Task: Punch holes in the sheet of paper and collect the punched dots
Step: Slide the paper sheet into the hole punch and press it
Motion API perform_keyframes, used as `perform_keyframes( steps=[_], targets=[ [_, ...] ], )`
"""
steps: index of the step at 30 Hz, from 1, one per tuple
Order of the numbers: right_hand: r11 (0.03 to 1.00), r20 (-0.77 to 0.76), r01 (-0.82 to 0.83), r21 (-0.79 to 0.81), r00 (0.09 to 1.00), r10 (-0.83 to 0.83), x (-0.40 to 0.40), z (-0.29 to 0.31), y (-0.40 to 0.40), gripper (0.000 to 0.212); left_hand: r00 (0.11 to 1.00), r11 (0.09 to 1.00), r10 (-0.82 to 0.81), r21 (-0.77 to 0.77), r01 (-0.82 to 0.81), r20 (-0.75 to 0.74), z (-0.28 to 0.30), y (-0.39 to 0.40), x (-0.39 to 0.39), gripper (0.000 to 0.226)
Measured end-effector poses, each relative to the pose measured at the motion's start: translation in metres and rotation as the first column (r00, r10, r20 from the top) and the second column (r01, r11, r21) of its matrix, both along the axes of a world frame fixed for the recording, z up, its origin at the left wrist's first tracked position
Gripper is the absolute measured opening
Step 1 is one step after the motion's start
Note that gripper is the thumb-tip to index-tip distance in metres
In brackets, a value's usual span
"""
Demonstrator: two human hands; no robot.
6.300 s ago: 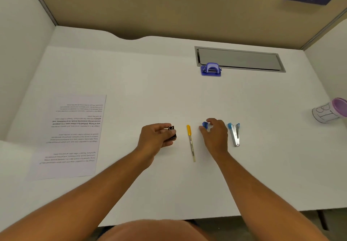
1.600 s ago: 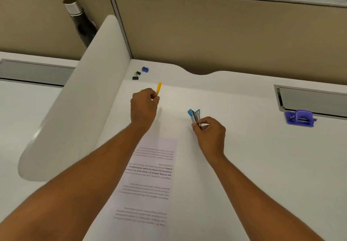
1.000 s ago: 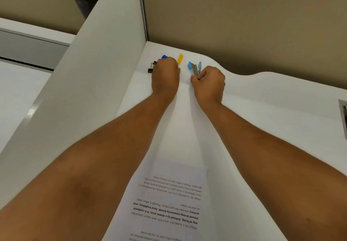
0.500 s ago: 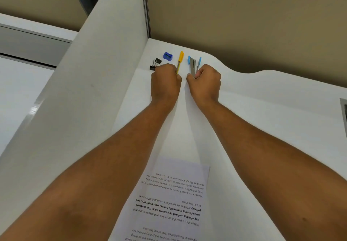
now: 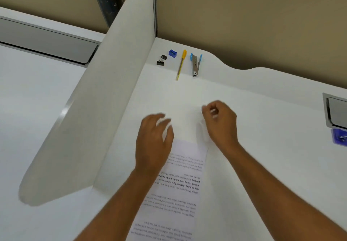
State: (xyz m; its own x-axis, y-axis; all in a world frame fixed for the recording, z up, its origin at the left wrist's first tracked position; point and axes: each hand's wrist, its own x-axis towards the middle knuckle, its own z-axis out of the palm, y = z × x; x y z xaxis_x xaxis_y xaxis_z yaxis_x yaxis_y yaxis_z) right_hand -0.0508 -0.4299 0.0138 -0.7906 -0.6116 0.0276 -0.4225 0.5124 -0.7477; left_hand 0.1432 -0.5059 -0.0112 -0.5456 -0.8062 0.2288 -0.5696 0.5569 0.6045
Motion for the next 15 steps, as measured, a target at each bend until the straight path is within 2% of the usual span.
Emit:
perform_keyframes(
  steps=[2,3,8,11,15],
  targets=[
    [0.997,0.004,-0.067,0.033,0.998,0.067,0.03,-0.003,0.045,0.004,0.993,0.996,-0.092,-0.003,0.093,0.067,-0.008,0.042,0.042,0.031],
    [0.993,0.005,-0.093,0.079,0.996,0.093,0.045,-0.004,0.065,0.006,0.983,0.988,-0.148,-0.021,0.151,0.112,-0.011,0.063,0.061,0.037],
    [0.956,0.032,-0.202,0.213,0.979,0.2,0.084,-0.01,0.114,0.052,0.895,0.934,-0.332,-0.027,0.355,0.298,-0.021,0.126,0.124,0.068],
    [0.92,0.06,-0.276,0.277,0.961,0.27,0.087,-0.01,0.113,0.065,0.855,0.912,-0.38,-0.013,0.411,0.354,-0.027,0.136,0.136,0.081],
    [0.85,0.024,-0.338,0.404,0.933,0.36,0.083,-0.014,0.109,0.08,0.804,0.887,-0.417,-0.005,0.462,0.424,-0.036,0.14,0.142,0.089]
  ],
)
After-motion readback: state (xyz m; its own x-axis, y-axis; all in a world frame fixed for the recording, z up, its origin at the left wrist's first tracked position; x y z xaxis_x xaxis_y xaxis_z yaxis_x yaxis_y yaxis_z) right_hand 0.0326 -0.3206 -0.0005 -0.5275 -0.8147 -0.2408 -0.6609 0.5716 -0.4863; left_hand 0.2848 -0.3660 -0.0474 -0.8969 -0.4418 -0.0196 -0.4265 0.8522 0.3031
